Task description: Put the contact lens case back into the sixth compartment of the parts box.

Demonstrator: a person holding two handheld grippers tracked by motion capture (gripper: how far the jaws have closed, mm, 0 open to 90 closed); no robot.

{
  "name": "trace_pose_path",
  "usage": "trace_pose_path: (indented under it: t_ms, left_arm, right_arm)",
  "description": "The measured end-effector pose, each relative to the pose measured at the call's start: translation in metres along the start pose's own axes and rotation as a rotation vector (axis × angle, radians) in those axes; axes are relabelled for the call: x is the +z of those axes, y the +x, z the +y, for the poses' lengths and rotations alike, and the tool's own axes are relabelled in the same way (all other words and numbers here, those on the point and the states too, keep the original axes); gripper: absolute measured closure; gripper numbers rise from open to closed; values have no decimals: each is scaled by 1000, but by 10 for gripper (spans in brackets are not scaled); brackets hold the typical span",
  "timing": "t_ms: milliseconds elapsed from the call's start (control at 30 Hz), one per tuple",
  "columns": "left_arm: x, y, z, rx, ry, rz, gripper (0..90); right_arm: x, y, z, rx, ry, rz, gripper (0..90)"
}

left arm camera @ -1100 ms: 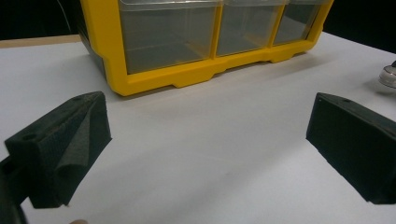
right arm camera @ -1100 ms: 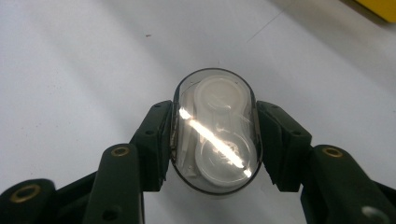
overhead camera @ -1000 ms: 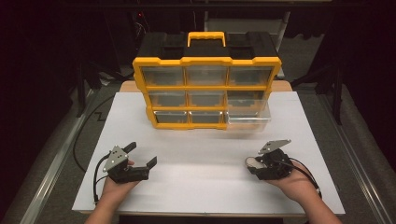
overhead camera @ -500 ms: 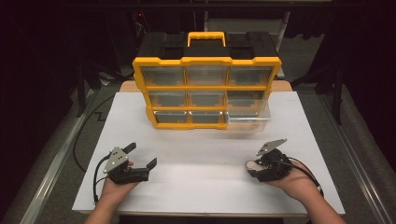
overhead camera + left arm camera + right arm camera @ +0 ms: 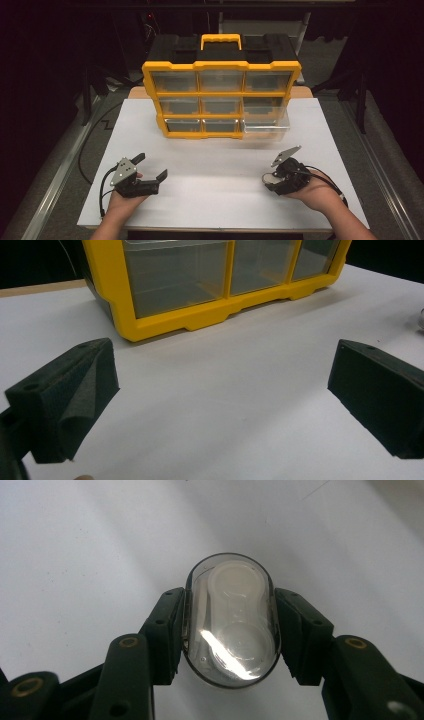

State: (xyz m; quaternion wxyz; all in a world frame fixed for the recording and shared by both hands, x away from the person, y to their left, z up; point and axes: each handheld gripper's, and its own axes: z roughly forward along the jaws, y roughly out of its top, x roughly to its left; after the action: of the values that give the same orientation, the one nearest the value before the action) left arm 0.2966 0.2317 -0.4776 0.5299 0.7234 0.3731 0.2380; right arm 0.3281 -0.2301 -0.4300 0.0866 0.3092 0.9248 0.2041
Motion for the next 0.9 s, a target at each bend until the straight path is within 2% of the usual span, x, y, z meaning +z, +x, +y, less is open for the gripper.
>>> trace_pose_path:
  t_ms: [433,900]
  left_arm:
    - [0,-1,0,6,2,-2,9]
    - [1,-3,-1,16,8,-15,9]
  right_arm:
    - [-5,0,7,-35,74,13,498]
    - [-11,-3,11,-53,111,39,498]
